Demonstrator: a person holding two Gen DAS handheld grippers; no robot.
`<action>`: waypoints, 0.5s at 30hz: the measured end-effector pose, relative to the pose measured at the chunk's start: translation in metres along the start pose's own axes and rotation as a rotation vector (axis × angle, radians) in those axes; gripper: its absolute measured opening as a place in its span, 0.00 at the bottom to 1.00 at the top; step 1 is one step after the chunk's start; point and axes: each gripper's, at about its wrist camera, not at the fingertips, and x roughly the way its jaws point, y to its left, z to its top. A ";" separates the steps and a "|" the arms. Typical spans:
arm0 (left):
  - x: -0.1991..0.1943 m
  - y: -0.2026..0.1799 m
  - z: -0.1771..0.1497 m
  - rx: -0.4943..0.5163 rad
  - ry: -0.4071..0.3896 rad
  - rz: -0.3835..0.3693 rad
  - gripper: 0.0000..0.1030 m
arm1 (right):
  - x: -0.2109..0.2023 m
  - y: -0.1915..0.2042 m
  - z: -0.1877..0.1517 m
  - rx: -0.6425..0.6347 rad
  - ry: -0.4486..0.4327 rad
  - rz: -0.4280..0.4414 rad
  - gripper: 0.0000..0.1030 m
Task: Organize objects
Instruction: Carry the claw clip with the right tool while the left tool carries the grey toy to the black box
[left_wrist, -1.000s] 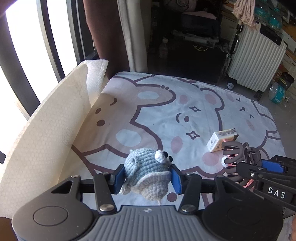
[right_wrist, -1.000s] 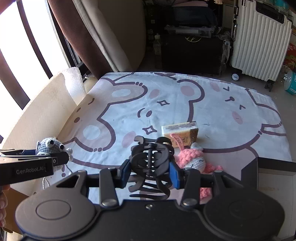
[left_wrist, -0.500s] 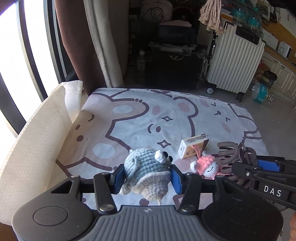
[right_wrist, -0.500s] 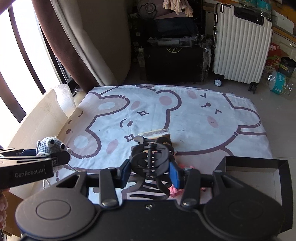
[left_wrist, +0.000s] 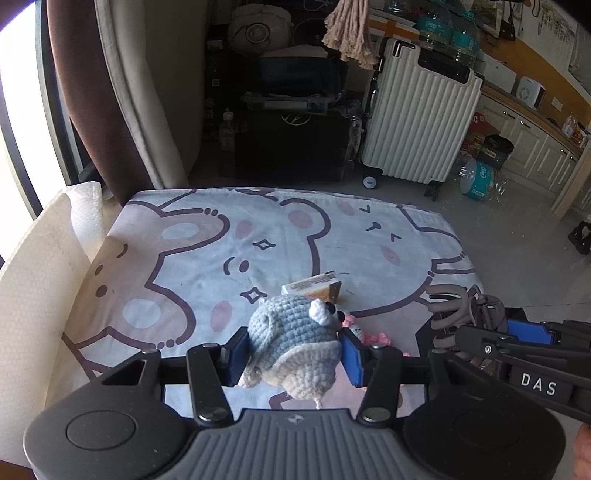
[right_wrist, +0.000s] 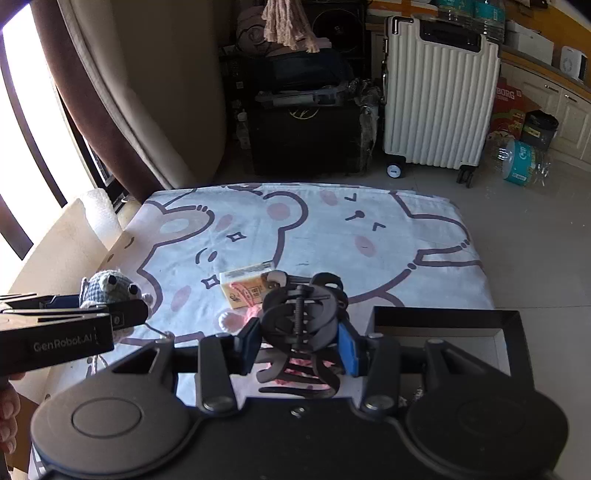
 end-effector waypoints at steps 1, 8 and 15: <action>0.000 -0.003 0.000 0.004 0.001 -0.003 0.50 | -0.001 -0.005 -0.001 0.005 0.000 -0.006 0.44; 0.003 -0.024 0.000 0.025 0.004 -0.031 0.50 | -0.012 -0.032 -0.007 0.032 -0.007 -0.050 0.44; 0.004 -0.046 0.000 0.047 0.004 -0.061 0.50 | -0.022 -0.055 -0.013 0.052 -0.012 -0.088 0.44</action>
